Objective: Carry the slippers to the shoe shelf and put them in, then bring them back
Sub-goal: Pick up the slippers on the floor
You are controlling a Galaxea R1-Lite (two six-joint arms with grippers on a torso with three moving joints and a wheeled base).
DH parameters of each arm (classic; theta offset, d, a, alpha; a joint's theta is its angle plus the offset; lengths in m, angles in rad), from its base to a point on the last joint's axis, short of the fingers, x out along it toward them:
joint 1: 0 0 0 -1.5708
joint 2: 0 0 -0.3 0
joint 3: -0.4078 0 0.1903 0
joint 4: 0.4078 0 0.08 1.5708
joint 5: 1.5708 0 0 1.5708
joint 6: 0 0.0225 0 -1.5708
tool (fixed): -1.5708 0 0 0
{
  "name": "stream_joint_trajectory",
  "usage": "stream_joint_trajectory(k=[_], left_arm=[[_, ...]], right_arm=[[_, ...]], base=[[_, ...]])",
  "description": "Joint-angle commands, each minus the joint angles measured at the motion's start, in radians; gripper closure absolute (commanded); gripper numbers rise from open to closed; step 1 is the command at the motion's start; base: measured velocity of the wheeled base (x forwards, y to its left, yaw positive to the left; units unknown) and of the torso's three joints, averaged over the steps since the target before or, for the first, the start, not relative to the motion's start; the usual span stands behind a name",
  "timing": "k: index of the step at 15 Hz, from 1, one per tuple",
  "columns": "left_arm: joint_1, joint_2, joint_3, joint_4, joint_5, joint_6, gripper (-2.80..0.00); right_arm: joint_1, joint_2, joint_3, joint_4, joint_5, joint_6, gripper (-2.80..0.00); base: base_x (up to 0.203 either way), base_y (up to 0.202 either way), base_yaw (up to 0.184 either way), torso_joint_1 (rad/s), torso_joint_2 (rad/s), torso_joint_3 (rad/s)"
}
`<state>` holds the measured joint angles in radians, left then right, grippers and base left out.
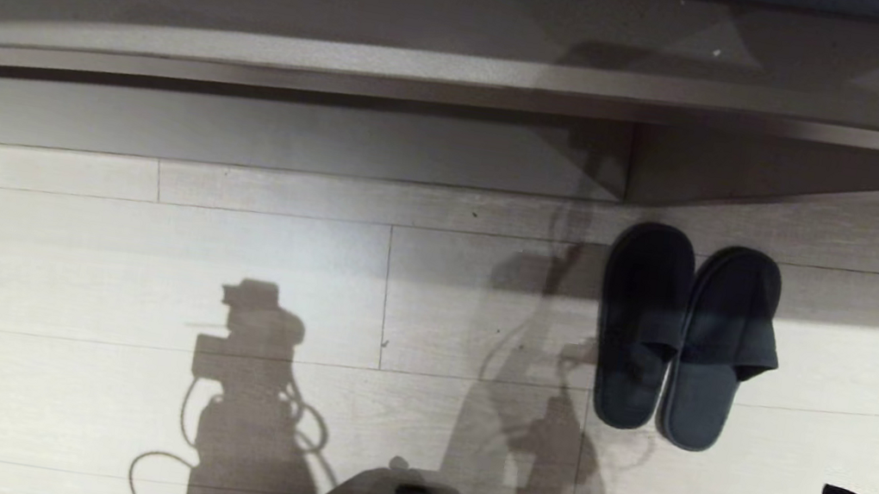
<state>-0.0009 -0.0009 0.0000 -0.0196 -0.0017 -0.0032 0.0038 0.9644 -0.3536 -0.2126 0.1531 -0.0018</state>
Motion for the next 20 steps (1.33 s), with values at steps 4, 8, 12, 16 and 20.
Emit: stream_joint_trajectory(k=[4, 8, 12, 16, 20], left_arm=[[0.000, -0.001, 0.008, 0.000, 0.000, 0.002, 0.00], [-0.001, -0.001, 0.008, 0.001, 0.000, 0.003, 0.00], [-0.001, -0.001, 0.008, 0.001, -0.001, 0.003, 0.00], [-0.001, -0.001, 0.008, 0.001, -0.001, 0.003, 0.00], [0.001, -0.001, 0.008, 0.001, -0.001, 0.002, 0.00]], right_arm=[[0.002, 0.615, 0.031, -0.456, -0.026, -0.041, 0.00], [0.054, 0.819, 0.037, -0.799, -0.111, -0.043, -2.80], [0.150, 0.772, 0.020, -0.827, -0.285, -0.006, -2.80], [0.217, 0.772, 0.026, -0.940, -0.511, -0.007, -2.80], [0.216, 0.821, 0.058, -0.963, -0.553, 0.000, -2.80]], base=[[0.000, 0.000, 0.000, 0.000, 0.00, 0.000], [0.000, 0.000, 0.000, 0.000, 0.00, 0.000], [0.000, 0.000, 0.000, 0.000, 0.00, 0.000], [0.000, 0.000, 0.000, 0.000, 0.00, 0.000], [0.000, 0.000, 0.000, 0.000, 0.00, 0.000]])
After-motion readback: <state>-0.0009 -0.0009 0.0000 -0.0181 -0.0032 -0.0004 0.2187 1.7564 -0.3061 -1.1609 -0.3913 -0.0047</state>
